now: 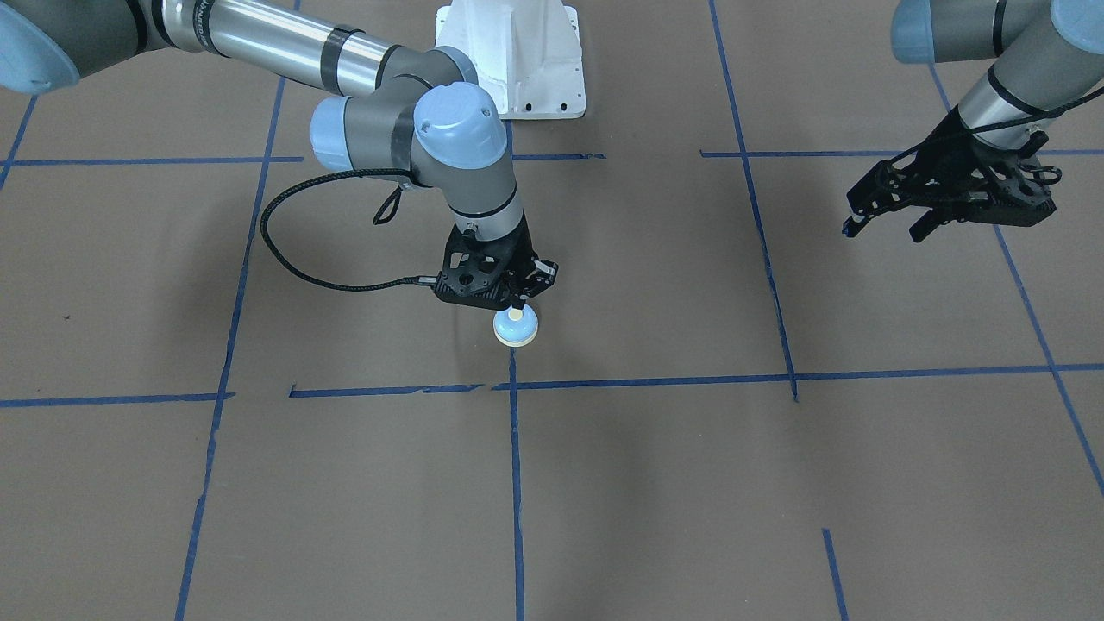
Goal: Place and press bell with both arms
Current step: 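Press down on the bell top with the right gripper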
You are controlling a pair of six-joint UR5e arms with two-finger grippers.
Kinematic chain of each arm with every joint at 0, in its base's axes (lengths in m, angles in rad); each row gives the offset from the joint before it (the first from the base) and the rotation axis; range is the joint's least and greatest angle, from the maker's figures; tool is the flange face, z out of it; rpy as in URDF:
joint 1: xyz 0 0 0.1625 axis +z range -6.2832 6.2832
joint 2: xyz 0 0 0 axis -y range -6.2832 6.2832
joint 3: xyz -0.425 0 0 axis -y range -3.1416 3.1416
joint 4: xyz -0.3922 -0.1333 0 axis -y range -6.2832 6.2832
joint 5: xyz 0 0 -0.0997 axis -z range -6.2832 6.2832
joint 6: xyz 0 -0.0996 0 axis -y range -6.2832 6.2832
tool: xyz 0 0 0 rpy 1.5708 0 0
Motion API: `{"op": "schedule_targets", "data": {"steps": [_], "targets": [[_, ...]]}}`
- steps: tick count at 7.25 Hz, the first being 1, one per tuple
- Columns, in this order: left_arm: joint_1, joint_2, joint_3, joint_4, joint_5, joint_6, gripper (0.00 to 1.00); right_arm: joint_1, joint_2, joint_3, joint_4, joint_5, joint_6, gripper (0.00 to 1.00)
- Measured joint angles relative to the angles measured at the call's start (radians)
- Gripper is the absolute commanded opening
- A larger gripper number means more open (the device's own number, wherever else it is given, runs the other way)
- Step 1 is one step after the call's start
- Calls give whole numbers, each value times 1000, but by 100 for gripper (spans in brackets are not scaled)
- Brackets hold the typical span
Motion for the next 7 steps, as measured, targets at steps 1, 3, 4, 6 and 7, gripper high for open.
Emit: {"op": "schedule_targets", "data": {"steps": [1, 3, 4, 6, 7], "targets": [[0, 0, -1, 0, 0, 0, 100, -1, 8, -18, 1, -3, 0, 0], [0, 0, -2, 0, 2, 0, 100, -6, 21, -55, 1, -8, -2, 0], [0, 2, -2, 0, 2, 0, 100, -12, 19, -60, 1, -14, -3, 0], [0, 4, -4, 0, 2, 0, 100, -10, 21, -36, -14, -16, -4, 0], [0, 4, -5, 0, 1, 0, 100, 4, 19, 15, -63, -5, -7, 0]]}}
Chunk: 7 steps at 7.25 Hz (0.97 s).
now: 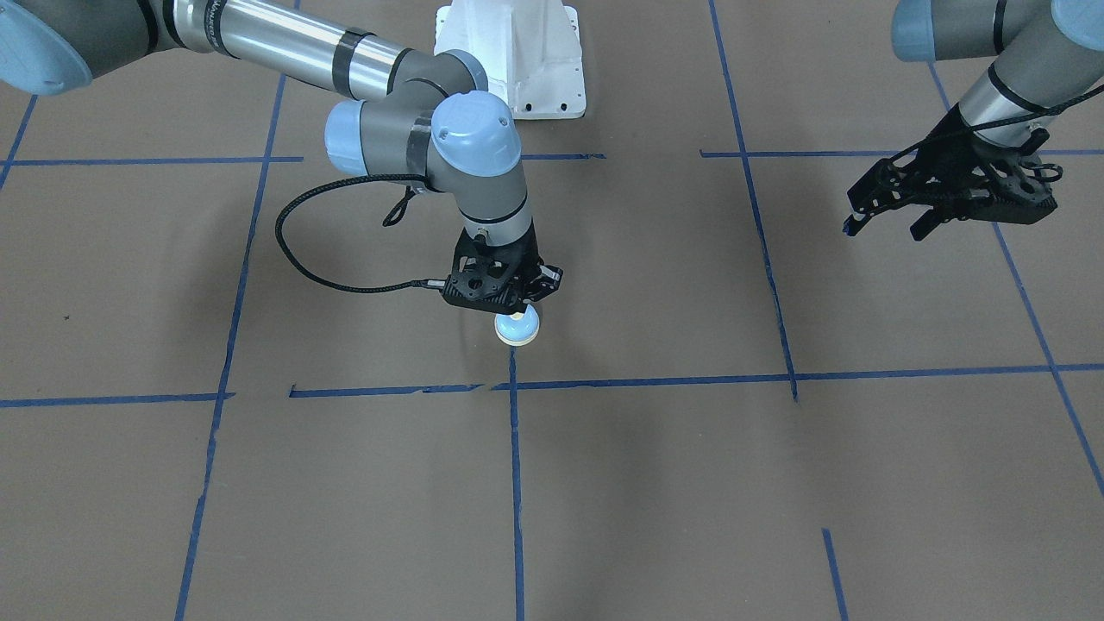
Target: Place and press bell with both arms
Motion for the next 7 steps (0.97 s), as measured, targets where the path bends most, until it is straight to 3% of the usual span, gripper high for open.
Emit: {"op": "schedule_targets", "data": {"steps": [2, 3, 4, 6, 7], "targets": [[0, 4, 0, 0, -1, 1, 100, 41, -38, 106, -72, 32, -12, 1], [0, 12, 2, 0, -2, 19, 100, 78, -108, 188, -80, 64, -44, 4], [-2, 26, 3, 1, 0, 66, 100, 133, -211, 296, -83, 117, -120, 14], [-41, 74, 11, 3, -1, 233, 100, 307, -432, 466, -85, 280, -328, 60], [-82, 106, 14, 5, -2, 334, 100, 419, -527, 501, -86, 376, -462, 72]]}}
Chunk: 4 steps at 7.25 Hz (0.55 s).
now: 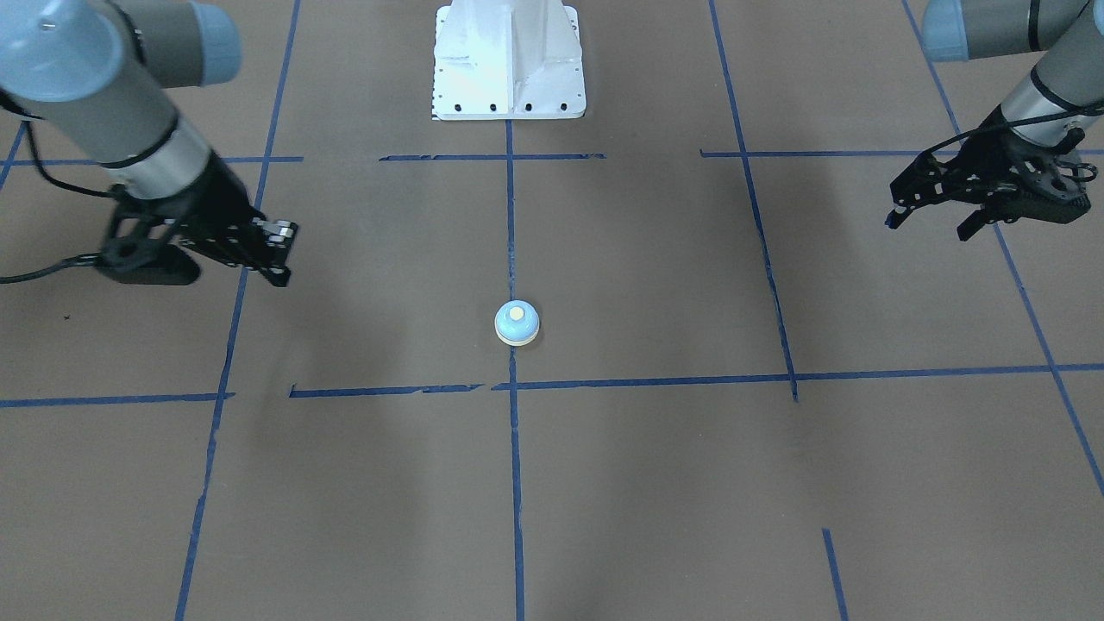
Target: Place and press bell with both arms
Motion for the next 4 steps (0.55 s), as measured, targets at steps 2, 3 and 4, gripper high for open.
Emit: {"op": "schedule_targets", "data": {"steps": [2, 3, 4], "targets": [[-113, 60, 3, 38, -2, 218, 100, 227, -172, 13, -3, 148, -271, 100], [-190, 73, 3, 103, -3, 368, 100, 332, -256, 9, -4, 193, -434, 100], [-264, 79, 4, 179, -3, 512, 100, 418, -331, 3, -5, 210, -591, 100]]}}
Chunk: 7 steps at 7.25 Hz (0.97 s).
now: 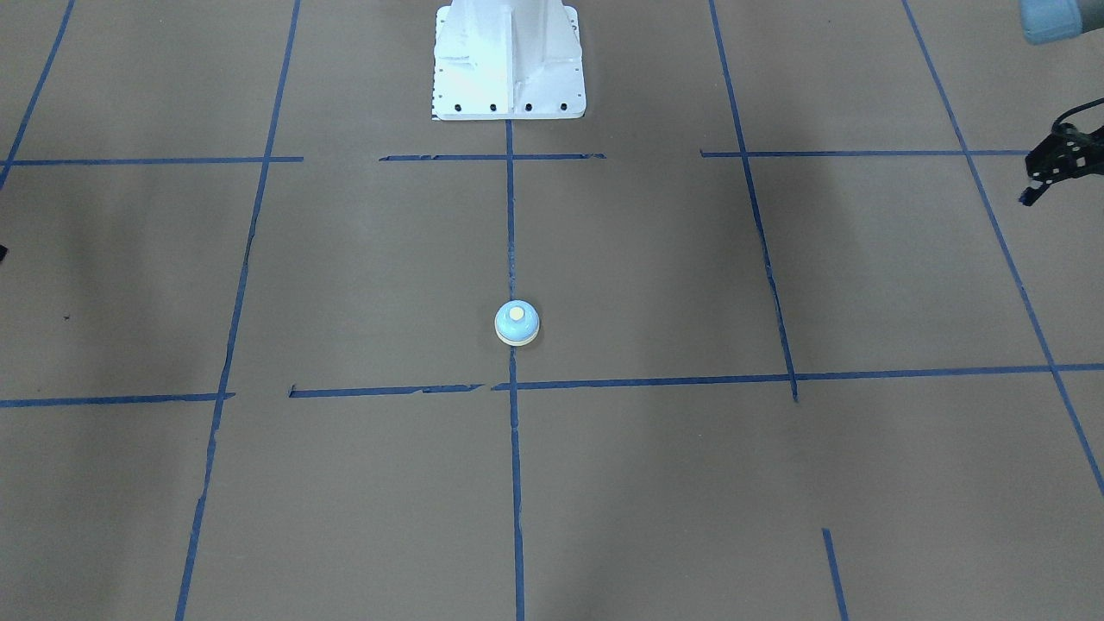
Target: Place and press bell with both arms
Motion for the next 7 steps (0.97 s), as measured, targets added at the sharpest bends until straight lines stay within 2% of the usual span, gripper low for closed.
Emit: {"op": "schedule_targets", "data": {"steps": [2, 4, 7], "targets": [[-103, 5, 2, 118, -6, 158, 100, 146, -105, -50, -26, -1, -329, 100], [-167, 25, 20, 221, -71, 249, 100, 263, -138, -104, -126, -9, -627, 100], [-187, 87, 55, 252, -131, 238, 100, 312, -164, -116, -195, -15, -762, 100]]}}
